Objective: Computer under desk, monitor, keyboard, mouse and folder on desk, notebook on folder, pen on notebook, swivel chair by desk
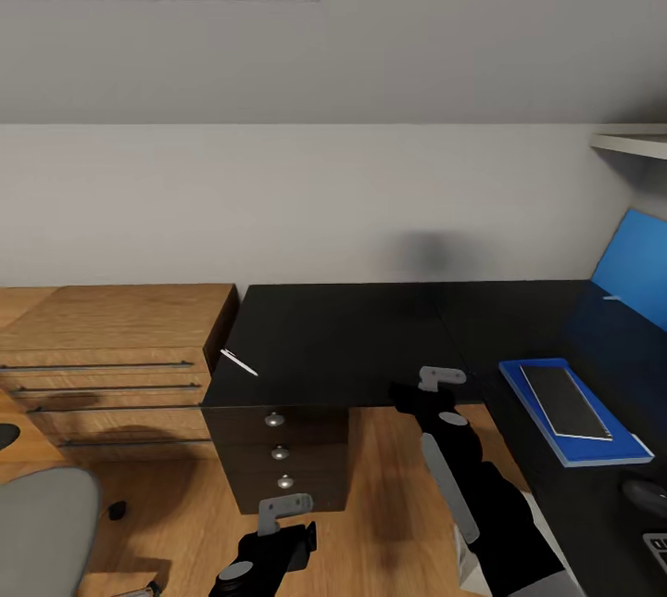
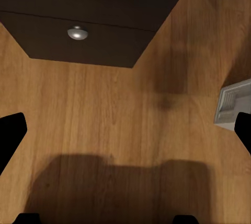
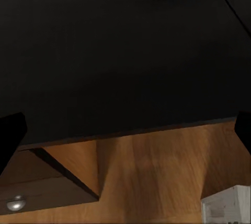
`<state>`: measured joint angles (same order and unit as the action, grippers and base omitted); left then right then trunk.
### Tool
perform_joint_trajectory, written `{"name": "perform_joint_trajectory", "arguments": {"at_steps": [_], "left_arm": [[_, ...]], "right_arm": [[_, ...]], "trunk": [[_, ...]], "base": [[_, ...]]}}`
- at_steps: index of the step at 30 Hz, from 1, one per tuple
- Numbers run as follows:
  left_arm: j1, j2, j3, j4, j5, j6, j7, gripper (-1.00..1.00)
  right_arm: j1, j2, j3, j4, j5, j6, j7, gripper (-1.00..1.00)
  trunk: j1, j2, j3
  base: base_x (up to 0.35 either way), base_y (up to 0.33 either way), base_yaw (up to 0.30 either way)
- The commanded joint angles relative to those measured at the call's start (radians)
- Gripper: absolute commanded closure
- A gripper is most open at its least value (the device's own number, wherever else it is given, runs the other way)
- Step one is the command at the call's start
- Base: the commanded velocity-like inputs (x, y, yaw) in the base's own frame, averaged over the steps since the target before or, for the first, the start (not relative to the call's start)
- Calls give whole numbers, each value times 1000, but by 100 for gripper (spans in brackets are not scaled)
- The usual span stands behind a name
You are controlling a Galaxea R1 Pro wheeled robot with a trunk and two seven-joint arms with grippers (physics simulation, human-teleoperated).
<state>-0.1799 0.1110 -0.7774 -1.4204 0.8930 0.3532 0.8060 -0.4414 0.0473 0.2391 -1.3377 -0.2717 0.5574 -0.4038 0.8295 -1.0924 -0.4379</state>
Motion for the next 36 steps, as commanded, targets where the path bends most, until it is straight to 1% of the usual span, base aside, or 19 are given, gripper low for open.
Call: {"name": "perform_joint_trajectory", "arguments": {"at_steps": [1, 10, 29, 36], "left_arm": [[-1, 1, -2, -2, 4, 3, 7, -100], [-1, 1, 1, -2, 4, 3, 7, -100], [-1, 3, 11, 1, 6, 3, 9, -100], [-1, 12, 41, 3, 7, 3, 10, -100]], "right_arm": [[-1, 0, 3, -2, -8, 2, -10, -100], [0, 0, 7, -11, -2, 1, -10, -100], [0, -1, 8, -12, 0, -3, -13, -100], [1, -1, 8, -10, 0, -3, -12, -100]], "trunk": [[0, -1, -1], [0, -1, -1], [0, -1, -1], [0, -1, -1]], "base": [[0, 0, 0], [0, 0, 1], [0, 0, 262], [0, 0, 278]]}}
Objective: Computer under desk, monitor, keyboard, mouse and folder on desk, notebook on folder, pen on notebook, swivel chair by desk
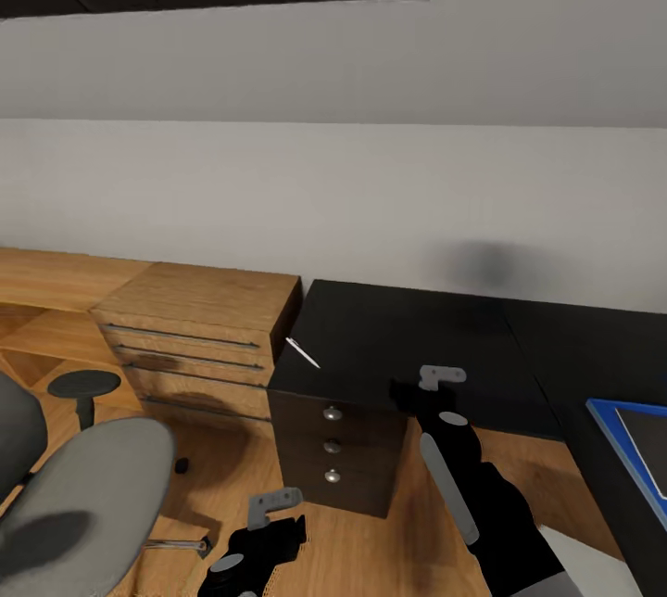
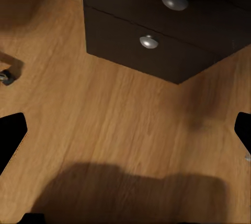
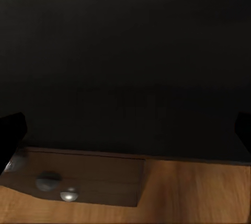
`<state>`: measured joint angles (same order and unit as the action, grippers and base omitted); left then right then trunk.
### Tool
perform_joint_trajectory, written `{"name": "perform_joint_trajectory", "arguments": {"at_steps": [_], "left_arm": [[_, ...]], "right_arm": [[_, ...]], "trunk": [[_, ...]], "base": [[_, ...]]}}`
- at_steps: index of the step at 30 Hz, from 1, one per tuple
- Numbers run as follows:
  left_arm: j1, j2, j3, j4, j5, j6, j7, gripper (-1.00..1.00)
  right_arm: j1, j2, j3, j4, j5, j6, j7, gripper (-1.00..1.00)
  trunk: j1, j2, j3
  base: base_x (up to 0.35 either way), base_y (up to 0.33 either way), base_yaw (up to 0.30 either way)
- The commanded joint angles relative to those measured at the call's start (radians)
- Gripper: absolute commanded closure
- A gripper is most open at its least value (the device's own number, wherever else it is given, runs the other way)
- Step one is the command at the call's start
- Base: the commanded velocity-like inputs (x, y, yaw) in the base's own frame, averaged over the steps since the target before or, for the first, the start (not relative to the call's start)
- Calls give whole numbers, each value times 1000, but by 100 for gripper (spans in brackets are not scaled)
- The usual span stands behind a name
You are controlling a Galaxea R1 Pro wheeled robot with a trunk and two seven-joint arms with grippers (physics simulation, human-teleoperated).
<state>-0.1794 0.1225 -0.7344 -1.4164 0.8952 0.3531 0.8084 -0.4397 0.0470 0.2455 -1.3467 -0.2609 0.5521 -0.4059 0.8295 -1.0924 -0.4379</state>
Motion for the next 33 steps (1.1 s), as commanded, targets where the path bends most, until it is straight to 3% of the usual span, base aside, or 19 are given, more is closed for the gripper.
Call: {"name": "perform_joint_trajectory", "arguments": {"at_steps": [1, 13, 20, 33], "left_arm": [[-2, 3, 6, -1, 5, 3, 7, -100], [-2, 9, 79, 0, 8, 3, 6, -100], [-2, 9, 148, 3, 8, 3, 6, -100], [-2, 8, 162, 52, 8, 4, -1, -100]], "right_arm": [[-1, -1, 1, -1, -10, 2, -10, -100], [-1, -1, 3, 4, -9, 3, -7, -100], [-1, -1, 3, 5, -9, 3, -7, -100], [-1, -1, 3, 15, -9, 3, -1, -100]], "trunk": [[0, -1, -1], [0, -1, -1], [0, -1, -1], [0, -1, -4]], "base": [[0, 0, 278], [1, 0, 278], [199, 0, 278], [318, -59, 277]]}}
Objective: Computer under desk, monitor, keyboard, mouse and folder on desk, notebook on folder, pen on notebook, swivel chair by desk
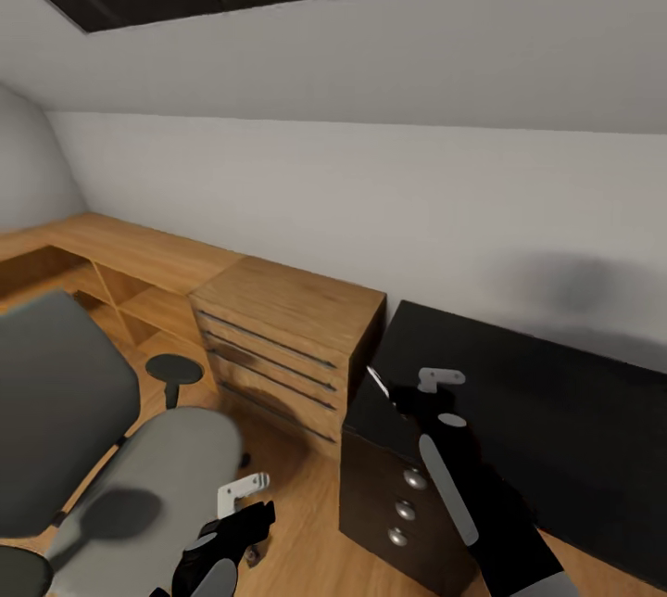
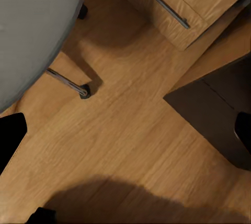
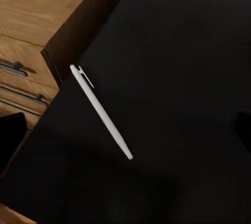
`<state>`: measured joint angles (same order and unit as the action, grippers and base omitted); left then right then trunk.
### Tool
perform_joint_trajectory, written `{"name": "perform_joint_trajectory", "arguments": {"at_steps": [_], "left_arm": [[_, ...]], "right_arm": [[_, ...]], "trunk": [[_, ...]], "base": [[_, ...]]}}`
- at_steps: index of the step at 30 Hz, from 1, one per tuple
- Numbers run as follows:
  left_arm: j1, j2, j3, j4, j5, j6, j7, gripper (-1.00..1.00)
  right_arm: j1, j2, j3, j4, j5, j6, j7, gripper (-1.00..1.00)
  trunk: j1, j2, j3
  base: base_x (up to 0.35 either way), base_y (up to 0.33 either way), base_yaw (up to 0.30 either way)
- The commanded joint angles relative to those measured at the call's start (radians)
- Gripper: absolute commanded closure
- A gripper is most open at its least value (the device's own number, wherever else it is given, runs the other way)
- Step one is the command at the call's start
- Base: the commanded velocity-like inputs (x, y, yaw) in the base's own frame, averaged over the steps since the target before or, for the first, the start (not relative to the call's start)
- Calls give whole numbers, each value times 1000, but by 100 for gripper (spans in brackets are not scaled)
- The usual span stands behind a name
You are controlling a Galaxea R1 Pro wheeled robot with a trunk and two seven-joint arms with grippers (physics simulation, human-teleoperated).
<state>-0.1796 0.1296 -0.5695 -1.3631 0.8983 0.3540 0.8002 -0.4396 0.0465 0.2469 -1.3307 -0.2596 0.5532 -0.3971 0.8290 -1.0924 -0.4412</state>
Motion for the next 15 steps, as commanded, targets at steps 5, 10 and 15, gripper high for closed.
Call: {"name": "perform_joint_trajectory", "arguments": {"at_steps": [5, 10, 15], "left_arm": [[-1, 1, -1, 3, 3, 2, 8, -100], [-1, 1, -1, 4, 2, 2, 10, -100], [-1, 1, 0, 3, 1, 2, 11, -100]], "right_arm": [[-1, 0, 2, 3, -10, 2, -8, -100], [-1, 0, 2, 3, -10, 2, -7, -100], [-1, -1, 13, 3, -11, 2, -6, -100]], "trunk": [[1, -1, -4], [1, -1, -5], [1, -1, -5]], "base": [[276, -214, 179], [230, -209, 44], [69, -65, 46]]}}
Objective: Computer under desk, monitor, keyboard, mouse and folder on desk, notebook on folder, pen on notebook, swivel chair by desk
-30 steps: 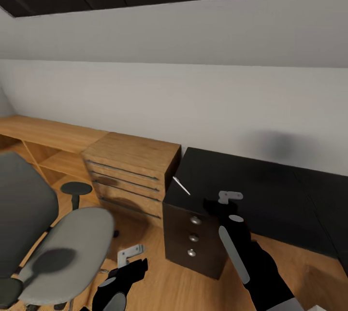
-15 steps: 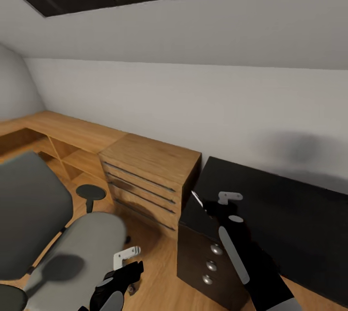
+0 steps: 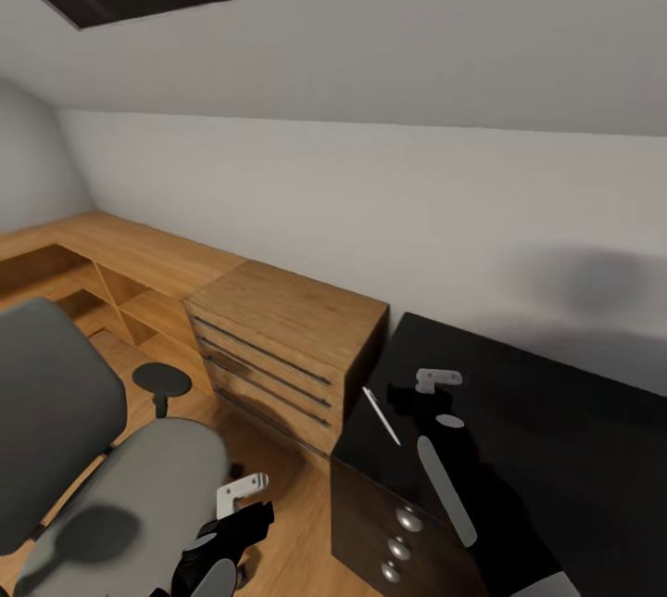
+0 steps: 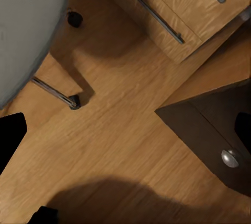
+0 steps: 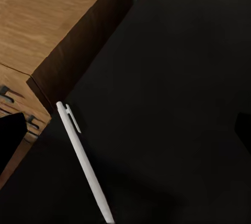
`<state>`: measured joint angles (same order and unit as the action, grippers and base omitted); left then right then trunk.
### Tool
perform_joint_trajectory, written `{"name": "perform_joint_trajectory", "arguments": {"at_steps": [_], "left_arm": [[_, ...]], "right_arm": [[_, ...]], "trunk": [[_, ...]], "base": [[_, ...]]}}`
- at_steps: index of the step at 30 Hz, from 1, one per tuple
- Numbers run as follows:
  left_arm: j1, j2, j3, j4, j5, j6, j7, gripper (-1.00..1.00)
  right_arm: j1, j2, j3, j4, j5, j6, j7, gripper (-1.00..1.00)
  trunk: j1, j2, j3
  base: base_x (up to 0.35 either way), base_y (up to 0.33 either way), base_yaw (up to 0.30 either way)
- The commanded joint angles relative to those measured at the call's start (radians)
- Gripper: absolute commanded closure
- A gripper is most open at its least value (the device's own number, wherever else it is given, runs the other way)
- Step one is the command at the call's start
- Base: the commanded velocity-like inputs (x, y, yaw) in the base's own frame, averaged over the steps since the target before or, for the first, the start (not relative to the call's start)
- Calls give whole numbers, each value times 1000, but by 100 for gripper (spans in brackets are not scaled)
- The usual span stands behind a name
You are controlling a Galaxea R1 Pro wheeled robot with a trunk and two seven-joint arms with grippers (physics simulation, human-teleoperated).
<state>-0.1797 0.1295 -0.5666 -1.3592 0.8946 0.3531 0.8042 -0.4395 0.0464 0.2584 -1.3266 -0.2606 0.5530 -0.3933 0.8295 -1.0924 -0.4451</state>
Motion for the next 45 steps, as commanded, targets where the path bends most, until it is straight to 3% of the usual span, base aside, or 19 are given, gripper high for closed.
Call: {"name": "perform_joint_trajectory", "arguments": {"at_steps": [1, 23, 30, 34, 35, 39, 42, 43, 45], "left_arm": [[-1, 1, -3, -1, 4, 3, 7, -100], [-1, 1, -4, -10, 4, 3, 4, -100], [-2, 1, -9, -68, 4, 2, 2, -100], [-2, 1, -11, -103, 4, 1, 0, -100], [-2, 2, -12, -124, 4, 1, -1, -100], [0, 8, -15, -138, 4, 1, -4, -100], [0, 15, -24, -142, 4, 1, -6, -100], [0, 18, -43, -148, 4, -1, -6, -100], [0, 19, -50, -150, 4, -6, -6, -100]], "right_arm": [[-1, 0, 2, -1, -10, 2, -10, -100], [-1, -3, 20, 5, -9, 2, -8, -100], [-1, -32, 30, 19, -5, 2, 6, -100], [-2, -63, 65, 76, 35, -4, 28, -100], [-5, -76, 74, 109, 68, -12, 37, -100], [-25, -111, 78, 184, 86, -33, 64, -100], [-76, -136, 77, 263, 90, -61, 100, -100], [-164, -152, 68, 406, 92, -101, 146, -100], [-206, -156, 64, 495, 93, -139, 176, -100]], "trunk": [[0, -1, -1], [0, -1, -7], [0, -1, -9], [0, -1, -9], [0, -1, -9], [0, -1, -9], [0, -1, -9], [0, -1, -9], [0, -1, -9]], "base": [[2, -2, 213], [0, 0, 258], [0, 0, 58], [0, 0, 11], [0, 0, 3], [0, 0, 1], [0, 0, 0], [0, 0, 0], [0, 0, 0]]}}
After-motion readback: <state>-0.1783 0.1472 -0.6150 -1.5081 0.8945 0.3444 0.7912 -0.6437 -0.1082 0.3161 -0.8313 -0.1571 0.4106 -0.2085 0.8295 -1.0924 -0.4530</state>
